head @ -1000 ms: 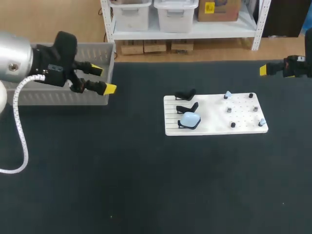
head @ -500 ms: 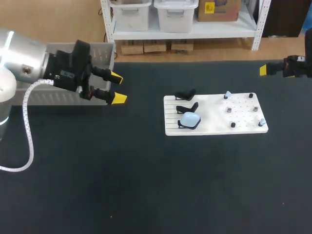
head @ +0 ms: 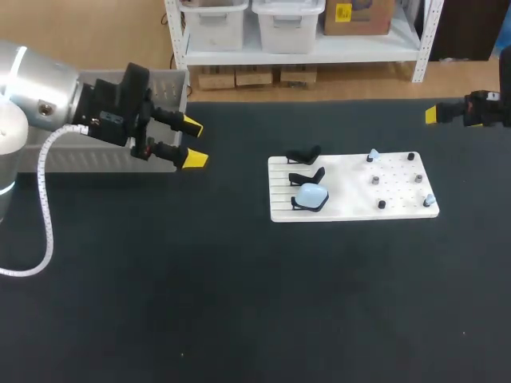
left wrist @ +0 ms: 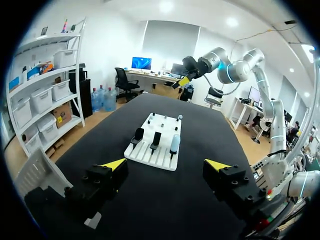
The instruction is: Pick up each earbud case from the left stands, insert the matching earbuds, close the lid, and place the case in the box.
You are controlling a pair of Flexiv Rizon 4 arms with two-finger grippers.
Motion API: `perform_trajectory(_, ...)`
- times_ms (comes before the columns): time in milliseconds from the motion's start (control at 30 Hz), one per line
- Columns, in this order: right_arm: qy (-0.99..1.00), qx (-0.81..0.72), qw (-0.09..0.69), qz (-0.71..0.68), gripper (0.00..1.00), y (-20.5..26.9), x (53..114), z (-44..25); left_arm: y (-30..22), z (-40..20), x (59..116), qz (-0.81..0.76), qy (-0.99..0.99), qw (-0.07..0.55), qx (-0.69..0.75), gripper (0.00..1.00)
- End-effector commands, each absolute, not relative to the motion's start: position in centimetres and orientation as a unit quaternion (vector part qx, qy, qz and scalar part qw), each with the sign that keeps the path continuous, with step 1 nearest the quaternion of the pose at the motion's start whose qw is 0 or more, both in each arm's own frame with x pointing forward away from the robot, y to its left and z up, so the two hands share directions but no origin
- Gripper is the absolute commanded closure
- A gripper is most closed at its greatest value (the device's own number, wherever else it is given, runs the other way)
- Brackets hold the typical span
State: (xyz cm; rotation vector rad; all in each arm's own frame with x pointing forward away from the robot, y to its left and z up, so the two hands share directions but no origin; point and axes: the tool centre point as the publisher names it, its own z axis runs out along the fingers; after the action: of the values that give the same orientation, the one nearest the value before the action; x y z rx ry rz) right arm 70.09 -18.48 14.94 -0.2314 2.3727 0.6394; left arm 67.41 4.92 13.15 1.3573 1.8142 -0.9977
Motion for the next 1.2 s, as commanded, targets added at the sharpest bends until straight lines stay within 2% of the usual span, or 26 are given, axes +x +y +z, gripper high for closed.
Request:
perform_trajectory(33, 0.907, -0.089, 0.33, 0.244, 0.0, -18.5, 70.1, 15.0, 5.0, 13.1, 67.5, -0.382, 0.691, 0.328, 0.518, 0.0)
perform_trajectory(433, 0.907, -0.089, 0.33, 0.244, 0.0, -18.5, 70.1, 15.0, -1.1, 9.7, 67.2, -0.412, 0.613, 0.324, 0.591, 0.0)
perform_trajectory(1200, 0.907, -0.089, 0.33, 0.244, 0.0, -18.5, 70.1, 15.0, -4.8, 7.3, 65.6, -0.428, 0.588, 0.317, 0.608, 0.0)
